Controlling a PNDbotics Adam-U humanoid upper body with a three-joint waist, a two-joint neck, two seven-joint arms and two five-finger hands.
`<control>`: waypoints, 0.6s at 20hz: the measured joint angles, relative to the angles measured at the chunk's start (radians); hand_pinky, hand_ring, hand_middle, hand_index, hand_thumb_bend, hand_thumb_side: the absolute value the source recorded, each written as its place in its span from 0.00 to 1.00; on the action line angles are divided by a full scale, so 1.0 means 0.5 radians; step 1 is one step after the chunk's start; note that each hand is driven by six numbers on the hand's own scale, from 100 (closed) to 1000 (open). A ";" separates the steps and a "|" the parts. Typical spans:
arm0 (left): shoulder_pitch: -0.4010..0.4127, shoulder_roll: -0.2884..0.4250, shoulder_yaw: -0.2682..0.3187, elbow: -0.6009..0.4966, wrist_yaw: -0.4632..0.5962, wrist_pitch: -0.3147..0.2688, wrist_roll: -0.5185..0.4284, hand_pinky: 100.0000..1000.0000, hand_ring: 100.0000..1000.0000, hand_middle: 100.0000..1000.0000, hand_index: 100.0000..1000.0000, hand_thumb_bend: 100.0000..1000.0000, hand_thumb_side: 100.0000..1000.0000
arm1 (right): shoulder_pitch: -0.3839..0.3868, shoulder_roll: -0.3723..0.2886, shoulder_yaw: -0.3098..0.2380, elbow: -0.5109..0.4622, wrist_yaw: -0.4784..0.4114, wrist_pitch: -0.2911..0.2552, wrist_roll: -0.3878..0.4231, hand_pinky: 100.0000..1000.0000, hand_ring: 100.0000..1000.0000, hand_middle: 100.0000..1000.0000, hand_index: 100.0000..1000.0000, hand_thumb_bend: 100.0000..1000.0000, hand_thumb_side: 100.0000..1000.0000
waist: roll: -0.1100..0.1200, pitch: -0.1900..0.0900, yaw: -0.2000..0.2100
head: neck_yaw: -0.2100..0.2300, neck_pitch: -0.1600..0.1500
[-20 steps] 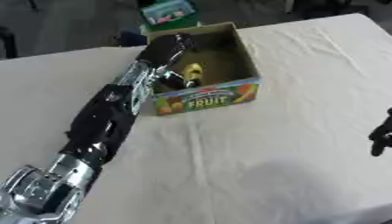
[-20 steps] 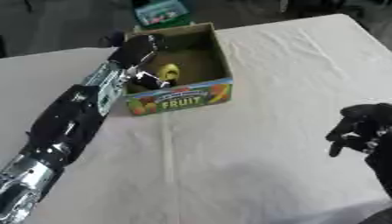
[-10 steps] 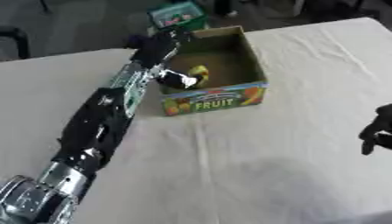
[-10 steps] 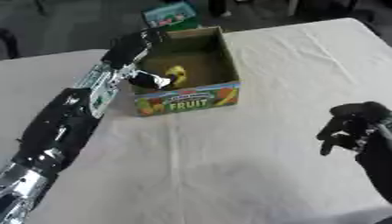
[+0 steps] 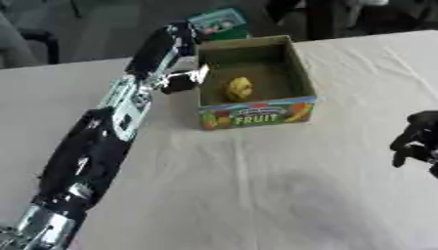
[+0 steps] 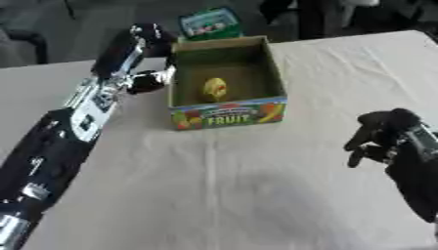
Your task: Pick up objects on the table and place them in the box.
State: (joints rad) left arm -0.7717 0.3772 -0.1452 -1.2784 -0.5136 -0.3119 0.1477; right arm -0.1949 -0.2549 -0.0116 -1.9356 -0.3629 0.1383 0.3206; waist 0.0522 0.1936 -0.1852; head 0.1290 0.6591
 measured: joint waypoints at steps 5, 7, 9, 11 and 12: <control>0.426 0.102 0.044 -0.521 0.769 0.194 -0.058 0.54 0.45 0.44 0.64 0.00 0.53 | 0.005 -0.002 -0.014 0.000 -0.003 -0.008 -0.016 0.35 0.50 0.45 0.65 0.00 0.64 | -0.013 -0.011 0.098 | -0.036 0.000; 0.583 0.112 0.090 -0.657 0.948 0.263 -0.051 0.54 0.44 0.44 0.64 0.00 0.58 | 0.006 -0.005 -0.020 0.000 -0.009 -0.012 -0.023 0.35 0.50 0.45 0.65 0.00 0.64 | -0.016 -0.012 0.126 | -0.044 0.000; 0.729 0.110 0.140 -0.773 1.090 0.307 -0.031 0.54 0.44 0.43 0.64 0.00 0.61 | 0.015 -0.010 -0.027 0.000 -0.011 -0.014 -0.030 0.35 0.50 0.45 0.65 0.00 0.65 | -0.022 -0.013 0.158 | -0.055 0.003; 0.861 0.096 0.197 -0.857 1.196 0.334 -0.004 0.54 0.44 0.43 0.64 0.00 0.64 | 0.022 -0.011 -0.032 0.000 -0.011 -0.018 -0.036 0.35 0.50 0.45 0.65 0.00 0.65 | -0.024 -0.016 0.180 | -0.061 0.015; 0.911 0.075 0.222 -0.888 1.233 0.344 0.008 0.54 0.44 0.43 0.64 0.00 0.65 | 0.023 -0.011 -0.038 0.000 -0.011 -0.019 -0.039 0.35 0.50 0.45 0.65 0.00 0.64 | -0.024 -0.017 0.188 | -0.068 0.017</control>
State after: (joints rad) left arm -0.3162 0.4148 -0.0342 -1.7222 0.1029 -0.1398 0.1515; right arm -0.1835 -0.2603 -0.0305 -1.9355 -0.3683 0.1290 0.3011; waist 0.0403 0.1851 -0.0912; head 0.0949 0.6676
